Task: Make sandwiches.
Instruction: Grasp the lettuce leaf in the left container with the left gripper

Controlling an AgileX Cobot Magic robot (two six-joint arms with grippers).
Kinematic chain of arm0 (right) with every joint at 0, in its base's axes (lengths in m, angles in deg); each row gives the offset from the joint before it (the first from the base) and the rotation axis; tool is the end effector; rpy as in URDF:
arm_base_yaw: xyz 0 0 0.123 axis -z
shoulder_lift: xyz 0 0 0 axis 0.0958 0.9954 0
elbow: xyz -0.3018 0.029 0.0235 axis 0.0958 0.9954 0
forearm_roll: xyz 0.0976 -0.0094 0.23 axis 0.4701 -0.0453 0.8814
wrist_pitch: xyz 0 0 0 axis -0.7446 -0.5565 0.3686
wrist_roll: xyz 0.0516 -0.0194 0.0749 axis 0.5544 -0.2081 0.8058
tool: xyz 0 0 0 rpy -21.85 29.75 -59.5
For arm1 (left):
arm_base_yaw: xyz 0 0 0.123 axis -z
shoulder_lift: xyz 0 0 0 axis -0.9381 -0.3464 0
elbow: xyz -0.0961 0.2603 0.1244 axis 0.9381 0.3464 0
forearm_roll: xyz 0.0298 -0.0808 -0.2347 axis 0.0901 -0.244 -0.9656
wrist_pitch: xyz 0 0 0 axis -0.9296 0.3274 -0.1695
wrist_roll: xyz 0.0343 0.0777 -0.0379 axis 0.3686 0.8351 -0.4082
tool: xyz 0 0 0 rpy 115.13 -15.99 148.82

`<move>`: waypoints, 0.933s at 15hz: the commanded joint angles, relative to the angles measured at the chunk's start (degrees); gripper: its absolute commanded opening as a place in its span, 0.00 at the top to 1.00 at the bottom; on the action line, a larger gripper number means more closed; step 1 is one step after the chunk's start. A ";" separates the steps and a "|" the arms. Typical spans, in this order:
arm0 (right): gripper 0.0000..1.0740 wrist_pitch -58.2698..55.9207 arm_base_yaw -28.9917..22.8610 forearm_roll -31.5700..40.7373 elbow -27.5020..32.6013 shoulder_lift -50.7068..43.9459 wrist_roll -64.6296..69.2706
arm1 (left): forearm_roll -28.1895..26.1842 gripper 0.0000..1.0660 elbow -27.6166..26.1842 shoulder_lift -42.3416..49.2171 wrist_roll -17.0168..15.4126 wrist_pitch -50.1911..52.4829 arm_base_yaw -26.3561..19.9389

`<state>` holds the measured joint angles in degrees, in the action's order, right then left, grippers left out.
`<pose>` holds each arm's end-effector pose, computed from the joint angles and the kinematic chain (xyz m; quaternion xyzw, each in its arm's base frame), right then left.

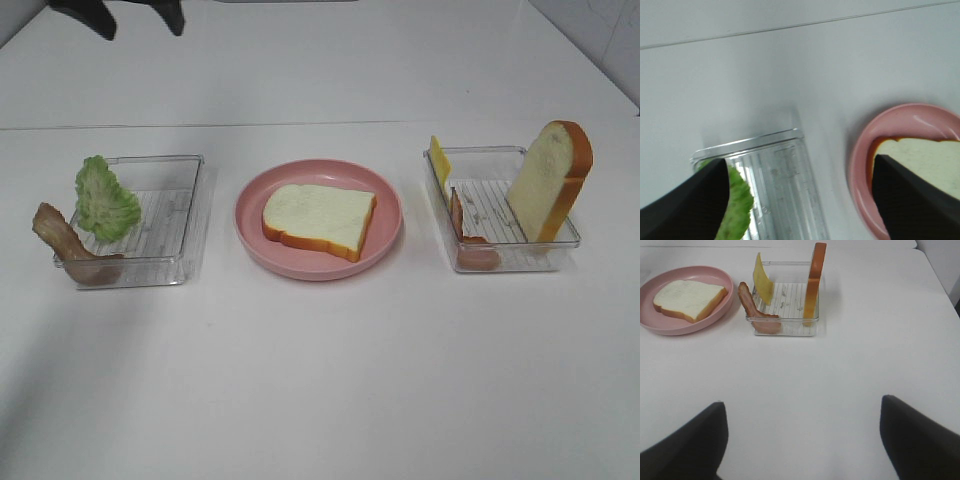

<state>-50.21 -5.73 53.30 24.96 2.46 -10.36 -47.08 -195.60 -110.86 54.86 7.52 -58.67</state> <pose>-0.0263 0.0027 0.2760 -0.0393 0.8525 -0.0038 0.5213 0.4921 -0.1062 0.3224 0.0300 0.9634 -0.0957 0.2487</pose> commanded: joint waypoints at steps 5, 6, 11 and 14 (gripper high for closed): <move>0.27 0.69 0.11 -0.06 0.17 -0.63 0.34 | 2.35 0.30 10.26 4.53 0.00 -3.95 -5.79; 0.27 0.69 0.11 -0.06 0.17 -0.63 0.34 | 4.64 0.33 12.09 3.55 -0.06 -3.90 -5.79; 0.27 0.69 0.11 -0.06 0.17 -0.63 0.34 | 2.75 0.33 12.66 -2.46 -0.06 -3.84 -5.67; 0.27 0.69 0.11 -0.06 0.17 -0.63 0.34 | 2.12 0.33 12.66 -7.05 -0.06 -3.84 -5.67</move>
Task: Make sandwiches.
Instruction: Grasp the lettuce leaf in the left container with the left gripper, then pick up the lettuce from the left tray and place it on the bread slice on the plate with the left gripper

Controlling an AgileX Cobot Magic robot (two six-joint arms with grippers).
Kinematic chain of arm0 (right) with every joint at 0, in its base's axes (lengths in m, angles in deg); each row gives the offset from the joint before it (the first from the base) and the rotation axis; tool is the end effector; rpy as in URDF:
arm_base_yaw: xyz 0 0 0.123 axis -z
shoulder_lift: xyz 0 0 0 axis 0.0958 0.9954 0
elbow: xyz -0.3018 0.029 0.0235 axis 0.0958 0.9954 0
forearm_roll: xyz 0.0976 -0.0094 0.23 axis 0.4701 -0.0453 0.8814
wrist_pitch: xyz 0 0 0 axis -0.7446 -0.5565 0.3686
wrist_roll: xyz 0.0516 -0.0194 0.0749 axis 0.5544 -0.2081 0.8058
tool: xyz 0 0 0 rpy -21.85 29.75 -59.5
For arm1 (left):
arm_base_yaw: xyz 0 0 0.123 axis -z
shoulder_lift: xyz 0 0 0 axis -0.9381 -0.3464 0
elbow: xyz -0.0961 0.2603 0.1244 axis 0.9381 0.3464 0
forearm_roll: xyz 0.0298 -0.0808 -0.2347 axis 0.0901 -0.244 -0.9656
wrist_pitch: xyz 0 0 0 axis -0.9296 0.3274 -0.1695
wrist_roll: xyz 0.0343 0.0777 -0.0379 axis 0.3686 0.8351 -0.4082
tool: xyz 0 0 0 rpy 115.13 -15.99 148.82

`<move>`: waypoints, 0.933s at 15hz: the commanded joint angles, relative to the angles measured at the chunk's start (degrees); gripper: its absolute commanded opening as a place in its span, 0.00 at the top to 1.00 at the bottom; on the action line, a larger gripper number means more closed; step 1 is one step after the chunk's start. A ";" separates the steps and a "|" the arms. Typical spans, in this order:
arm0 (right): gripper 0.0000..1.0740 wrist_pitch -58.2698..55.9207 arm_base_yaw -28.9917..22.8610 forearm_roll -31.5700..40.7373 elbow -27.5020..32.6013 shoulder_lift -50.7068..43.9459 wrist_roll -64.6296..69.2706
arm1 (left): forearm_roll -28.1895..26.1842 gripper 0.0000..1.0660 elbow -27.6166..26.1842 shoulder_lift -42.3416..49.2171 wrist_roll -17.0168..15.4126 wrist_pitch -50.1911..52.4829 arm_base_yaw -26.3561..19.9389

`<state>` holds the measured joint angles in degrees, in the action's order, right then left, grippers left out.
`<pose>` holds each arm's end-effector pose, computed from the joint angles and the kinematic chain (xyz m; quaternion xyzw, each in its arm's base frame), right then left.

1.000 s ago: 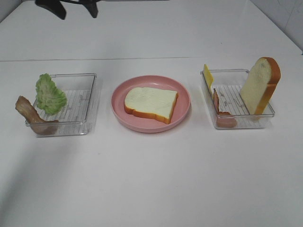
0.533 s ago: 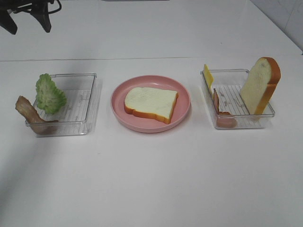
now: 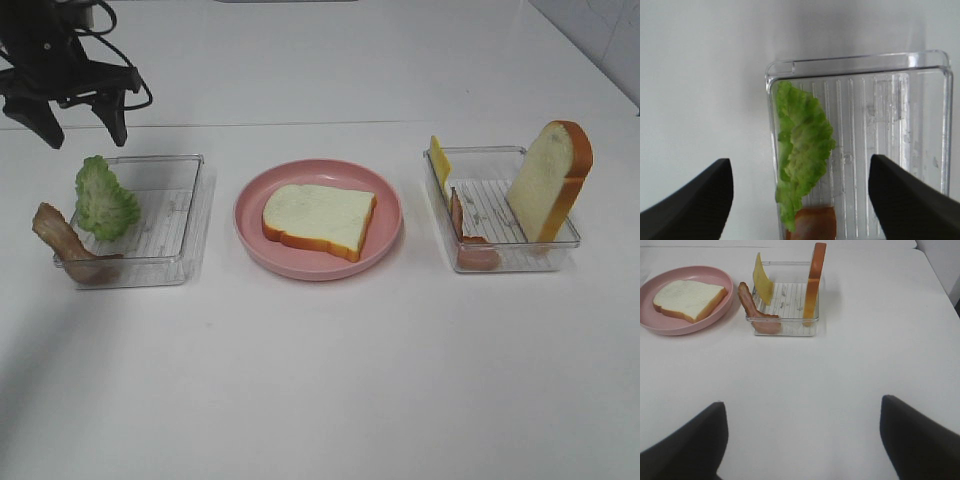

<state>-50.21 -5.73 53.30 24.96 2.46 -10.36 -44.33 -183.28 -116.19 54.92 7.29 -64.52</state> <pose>-0.0263 0.0027 0.2760 -0.0393 0.8525 -0.0038 0.5213 0.5011 -0.0513 0.2144 -0.0217 0.9935 -0.0422 0.1039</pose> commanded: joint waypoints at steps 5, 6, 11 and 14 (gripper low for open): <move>0.27 0.69 0.11 -0.06 0.17 -0.63 0.34 | -0.57 0.39 0.34 -4.76 -0.11 -3.61 0.17; 0.27 0.69 0.11 -0.06 0.17 -0.63 0.34 | -0.57 0.45 0.34 -4.76 -0.11 -3.61 0.17; 0.27 0.69 0.11 -0.06 0.17 -0.63 0.34 | -0.63 0.84 0.34 -4.76 -0.11 -3.61 0.17; 0.27 0.69 0.11 -0.06 0.17 -0.63 0.34 | -1.60 0.99 0.34 -4.76 -0.11 -3.61 0.17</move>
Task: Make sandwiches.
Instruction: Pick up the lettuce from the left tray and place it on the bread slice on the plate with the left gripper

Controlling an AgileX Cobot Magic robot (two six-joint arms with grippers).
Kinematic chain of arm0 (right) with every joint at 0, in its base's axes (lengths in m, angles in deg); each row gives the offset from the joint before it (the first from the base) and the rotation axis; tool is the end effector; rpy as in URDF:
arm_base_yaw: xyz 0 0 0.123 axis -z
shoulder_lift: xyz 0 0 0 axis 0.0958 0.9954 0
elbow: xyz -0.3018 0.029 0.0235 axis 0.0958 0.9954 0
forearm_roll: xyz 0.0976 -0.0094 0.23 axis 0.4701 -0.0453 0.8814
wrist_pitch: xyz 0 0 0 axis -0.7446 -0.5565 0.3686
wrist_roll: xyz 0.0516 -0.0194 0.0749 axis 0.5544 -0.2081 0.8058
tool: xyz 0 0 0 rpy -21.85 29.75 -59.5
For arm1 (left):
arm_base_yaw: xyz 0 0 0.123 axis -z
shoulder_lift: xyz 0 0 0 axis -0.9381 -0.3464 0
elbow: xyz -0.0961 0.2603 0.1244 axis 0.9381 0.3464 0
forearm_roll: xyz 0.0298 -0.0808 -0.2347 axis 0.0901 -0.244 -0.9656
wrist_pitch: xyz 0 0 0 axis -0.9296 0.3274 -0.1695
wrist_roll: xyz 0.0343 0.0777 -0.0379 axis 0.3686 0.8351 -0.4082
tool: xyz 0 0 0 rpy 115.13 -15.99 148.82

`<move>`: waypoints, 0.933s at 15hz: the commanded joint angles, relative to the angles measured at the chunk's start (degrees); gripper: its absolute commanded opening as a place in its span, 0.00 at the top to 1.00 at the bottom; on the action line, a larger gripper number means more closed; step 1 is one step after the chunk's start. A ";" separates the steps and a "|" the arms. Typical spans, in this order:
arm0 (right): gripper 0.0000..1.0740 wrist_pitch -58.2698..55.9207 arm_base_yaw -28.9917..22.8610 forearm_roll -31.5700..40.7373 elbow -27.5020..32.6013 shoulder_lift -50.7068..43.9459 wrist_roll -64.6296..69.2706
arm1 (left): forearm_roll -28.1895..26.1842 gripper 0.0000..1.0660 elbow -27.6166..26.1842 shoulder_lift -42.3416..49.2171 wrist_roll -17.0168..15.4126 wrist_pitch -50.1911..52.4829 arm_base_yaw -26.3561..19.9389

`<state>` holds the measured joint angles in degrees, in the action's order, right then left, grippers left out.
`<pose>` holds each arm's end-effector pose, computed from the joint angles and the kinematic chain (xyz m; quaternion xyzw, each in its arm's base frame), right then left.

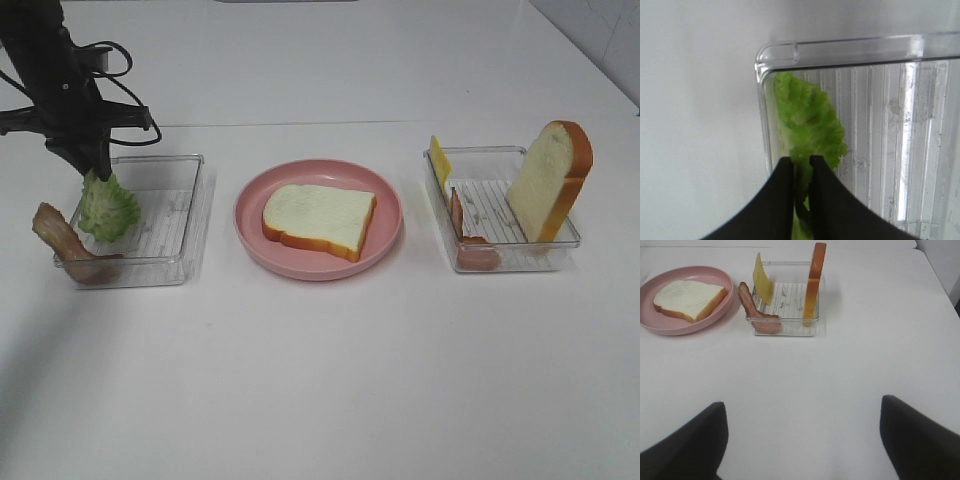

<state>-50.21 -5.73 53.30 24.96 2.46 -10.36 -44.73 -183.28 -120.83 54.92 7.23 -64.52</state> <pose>-0.0263 0.0027 0.2760 -0.0393 0.8525 -0.0038 0.5213 0.5067 -0.0524 0.1733 -0.0239 0.9969 -0.0409 0.0630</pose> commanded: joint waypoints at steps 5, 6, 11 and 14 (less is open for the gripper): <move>0.27 0.69 0.11 -0.06 0.17 -0.63 0.34 | -6.07 1.00 -0.29 1.38 1.60 -3.61 0.17; 0.27 0.69 0.11 -0.06 0.17 -0.63 0.34 | -7.73 1.00 -2.41 3.27 2.01 -3.61 0.17; 0.27 0.69 0.11 -0.06 0.17 -0.63 0.34 | -20.45 1.00 -8.31 6.13 4.98 -1.95 0.80; 0.27 0.69 0.11 -0.06 0.17 -0.63 0.34 | -33.98 1.00 -9.22 5.90 10.89 2.58 4.24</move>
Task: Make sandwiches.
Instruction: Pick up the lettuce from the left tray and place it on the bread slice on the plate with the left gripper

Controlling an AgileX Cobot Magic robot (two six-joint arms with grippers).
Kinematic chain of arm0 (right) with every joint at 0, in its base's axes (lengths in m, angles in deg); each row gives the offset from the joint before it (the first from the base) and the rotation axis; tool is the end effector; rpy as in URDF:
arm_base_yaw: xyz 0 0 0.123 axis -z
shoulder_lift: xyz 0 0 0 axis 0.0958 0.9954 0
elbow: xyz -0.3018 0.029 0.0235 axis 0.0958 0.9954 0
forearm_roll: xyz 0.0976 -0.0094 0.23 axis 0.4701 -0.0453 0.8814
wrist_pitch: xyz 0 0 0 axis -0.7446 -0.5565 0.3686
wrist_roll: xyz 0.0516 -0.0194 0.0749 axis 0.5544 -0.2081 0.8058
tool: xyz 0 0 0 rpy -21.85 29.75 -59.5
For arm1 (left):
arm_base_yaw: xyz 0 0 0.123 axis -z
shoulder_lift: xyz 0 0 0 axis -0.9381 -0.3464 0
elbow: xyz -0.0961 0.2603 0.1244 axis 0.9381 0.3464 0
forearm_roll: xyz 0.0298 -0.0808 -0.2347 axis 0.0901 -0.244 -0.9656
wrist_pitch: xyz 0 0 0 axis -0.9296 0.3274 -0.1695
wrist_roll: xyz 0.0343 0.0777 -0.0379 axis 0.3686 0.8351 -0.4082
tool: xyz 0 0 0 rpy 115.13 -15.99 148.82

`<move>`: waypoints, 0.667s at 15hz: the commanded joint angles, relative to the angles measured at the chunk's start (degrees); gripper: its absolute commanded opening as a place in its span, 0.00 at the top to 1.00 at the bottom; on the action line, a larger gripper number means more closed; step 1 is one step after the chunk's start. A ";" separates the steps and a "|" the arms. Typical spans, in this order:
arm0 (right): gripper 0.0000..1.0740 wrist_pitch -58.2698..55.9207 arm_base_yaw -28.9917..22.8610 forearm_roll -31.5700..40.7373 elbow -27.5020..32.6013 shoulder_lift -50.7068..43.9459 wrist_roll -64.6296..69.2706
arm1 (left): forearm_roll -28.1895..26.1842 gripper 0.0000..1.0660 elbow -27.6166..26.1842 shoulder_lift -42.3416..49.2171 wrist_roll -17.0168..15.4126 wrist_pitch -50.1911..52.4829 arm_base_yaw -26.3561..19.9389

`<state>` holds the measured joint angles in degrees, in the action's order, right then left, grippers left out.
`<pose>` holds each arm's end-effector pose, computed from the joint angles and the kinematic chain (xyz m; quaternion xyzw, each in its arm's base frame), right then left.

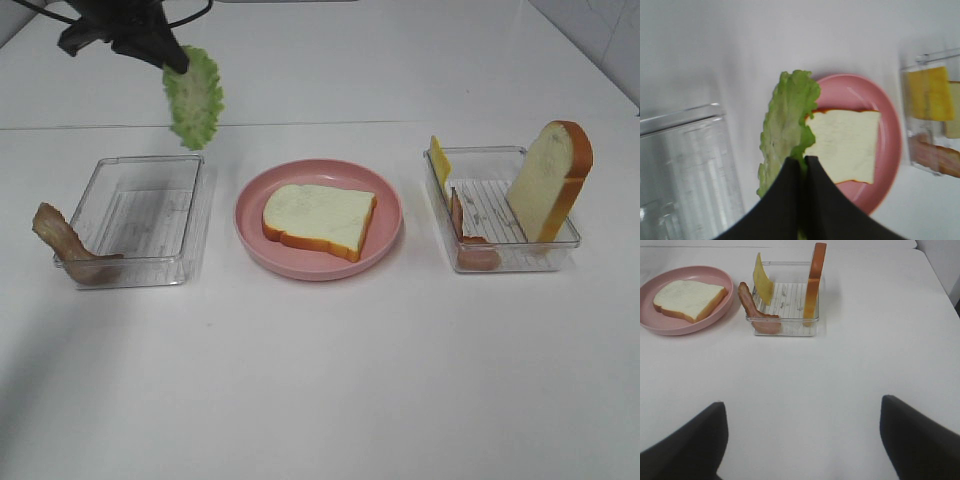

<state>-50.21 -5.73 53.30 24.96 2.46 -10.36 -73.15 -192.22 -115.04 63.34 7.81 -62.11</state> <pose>-0.0263 0.0027 0.2760 -0.0393 0.8525 -0.0038 0.5213 0.5031 -0.1145 0.2816 0.0309 0.9414 -0.2858 0.1766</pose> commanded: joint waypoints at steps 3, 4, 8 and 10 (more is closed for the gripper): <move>0.27 0.69 0.11 -0.06 0.17 -0.63 0.34 | -10.20 1.00 -0.29 -0.11 4.24 6.99 5.90; 0.27 0.69 0.11 -0.06 0.17 -0.63 0.34 | -11.63 1.00 -0.29 -0.57 4.76 8.71 7.39; 0.27 0.69 0.11 -0.06 0.17 -0.63 0.34 | -18.85 1.00 -0.29 -4.70 6.76 10.71 11.92; 0.27 0.69 0.11 -0.06 0.17 -0.63 0.34 | -21.03 1.00 -0.29 -7.96 6.76 9.80 13.58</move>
<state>-50.21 -5.73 53.30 24.96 2.46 -10.36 -92.91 -192.22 -122.89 69.76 17.72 -48.88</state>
